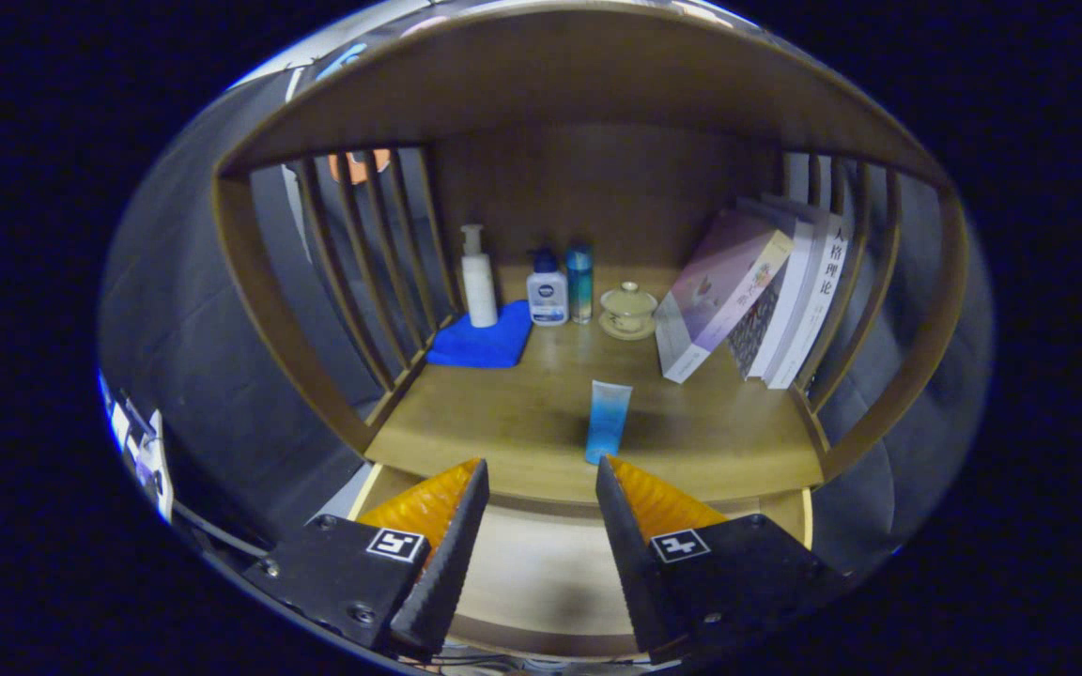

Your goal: Pull open the drawer, take out the items inside it, and place them on the countertop above the cabinet.

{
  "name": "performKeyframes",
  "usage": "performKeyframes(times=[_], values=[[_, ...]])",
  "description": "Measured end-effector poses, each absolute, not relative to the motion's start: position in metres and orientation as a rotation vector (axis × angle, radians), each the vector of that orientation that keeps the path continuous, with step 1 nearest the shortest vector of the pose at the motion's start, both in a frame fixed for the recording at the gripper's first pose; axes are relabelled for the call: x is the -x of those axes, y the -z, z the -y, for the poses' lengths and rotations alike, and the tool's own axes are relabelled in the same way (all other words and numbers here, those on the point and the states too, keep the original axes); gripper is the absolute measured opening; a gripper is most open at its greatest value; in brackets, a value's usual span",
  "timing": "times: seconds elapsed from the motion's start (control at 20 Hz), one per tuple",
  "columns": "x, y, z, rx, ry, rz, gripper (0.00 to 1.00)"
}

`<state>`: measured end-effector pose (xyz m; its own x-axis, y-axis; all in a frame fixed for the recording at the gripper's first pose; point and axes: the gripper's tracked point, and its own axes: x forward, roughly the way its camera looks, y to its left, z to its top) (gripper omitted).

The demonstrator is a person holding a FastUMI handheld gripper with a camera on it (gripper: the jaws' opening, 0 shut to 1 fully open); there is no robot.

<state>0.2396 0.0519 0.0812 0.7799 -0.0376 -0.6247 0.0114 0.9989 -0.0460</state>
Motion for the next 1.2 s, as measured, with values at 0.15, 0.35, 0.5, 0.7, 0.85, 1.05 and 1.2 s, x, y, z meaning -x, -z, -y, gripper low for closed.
performKeyframes(times=[0.15, 0.35, 0.5, 0.7, 0.85, 1.05, 1.2], values=[[-0.218, -0.094, -0.061, 0.037, 0.019, -0.615, 0.74], [-0.191, -0.114, -0.066, 0.039, 0.024, -0.513, 0.74], [-0.170, -0.124, -0.071, 0.060, 0.020, -0.453, 0.76], [-0.145, -0.132, -0.078, 0.077, 0.003, -0.366, 0.76], [-0.128, -0.128, -0.081, 0.097, 0.005, -0.284, 0.77], [-0.109, -0.104, -0.075, 0.133, 0.039, -0.216, 0.78], [-0.097, -0.078, -0.074, 0.136, 0.038, -0.213, 0.81]])
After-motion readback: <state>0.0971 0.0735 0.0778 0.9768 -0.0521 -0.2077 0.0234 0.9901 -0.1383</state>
